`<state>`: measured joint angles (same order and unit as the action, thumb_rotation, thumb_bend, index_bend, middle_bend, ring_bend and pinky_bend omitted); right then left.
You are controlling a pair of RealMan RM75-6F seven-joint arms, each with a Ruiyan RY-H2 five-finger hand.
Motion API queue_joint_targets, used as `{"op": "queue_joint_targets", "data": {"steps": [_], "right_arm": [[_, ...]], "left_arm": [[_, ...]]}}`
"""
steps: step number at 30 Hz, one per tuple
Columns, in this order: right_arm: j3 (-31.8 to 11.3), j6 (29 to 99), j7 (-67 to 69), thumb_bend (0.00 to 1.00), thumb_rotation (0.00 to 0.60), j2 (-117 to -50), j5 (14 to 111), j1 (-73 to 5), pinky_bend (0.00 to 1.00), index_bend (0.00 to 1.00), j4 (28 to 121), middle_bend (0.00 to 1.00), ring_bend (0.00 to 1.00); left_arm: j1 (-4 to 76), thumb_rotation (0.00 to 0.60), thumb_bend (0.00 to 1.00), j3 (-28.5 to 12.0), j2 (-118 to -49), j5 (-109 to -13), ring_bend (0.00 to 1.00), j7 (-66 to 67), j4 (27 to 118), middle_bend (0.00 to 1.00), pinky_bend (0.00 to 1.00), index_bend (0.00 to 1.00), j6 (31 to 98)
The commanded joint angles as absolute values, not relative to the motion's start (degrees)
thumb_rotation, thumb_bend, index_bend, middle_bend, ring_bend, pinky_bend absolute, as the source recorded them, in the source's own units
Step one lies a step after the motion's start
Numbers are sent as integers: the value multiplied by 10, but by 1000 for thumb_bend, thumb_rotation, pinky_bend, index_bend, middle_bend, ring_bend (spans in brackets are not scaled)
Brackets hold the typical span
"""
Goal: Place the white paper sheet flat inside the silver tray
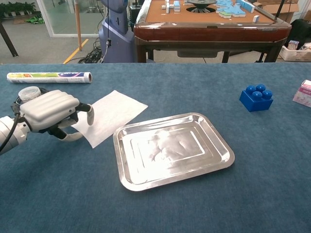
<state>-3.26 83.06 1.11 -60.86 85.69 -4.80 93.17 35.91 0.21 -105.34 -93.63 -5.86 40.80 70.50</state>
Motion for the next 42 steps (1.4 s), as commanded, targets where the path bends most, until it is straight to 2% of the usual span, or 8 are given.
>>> {"op": "queue_joint_targets", "data": {"steps": [1,9,30,42], "right_arm": [[-32,830,10,0,600,-609,857,-48,295,221,932,219,128],[-33,831,11,0,600,-608,856,-48,295,222,932,219,127],[-32,829,7,0,600,-611,856,-48,294,222,932,219,128],[-32,830,6,0,600,-611,855,-48,294,222,932,219,128]], "left_arm": [[357,600,328,3,-1057,-935,1000,-66,403,1000,1000,480,708],[356,600,372,3,-1062,-935,1000,-86,393,1000,1000,511,721],[349,600,377,-4,-1057,-932,1000,-150,402,1000,1000,622,759],[335,600,395,-12,-1021,-940,1000,-203,454,1000,1000,654,824]]}}
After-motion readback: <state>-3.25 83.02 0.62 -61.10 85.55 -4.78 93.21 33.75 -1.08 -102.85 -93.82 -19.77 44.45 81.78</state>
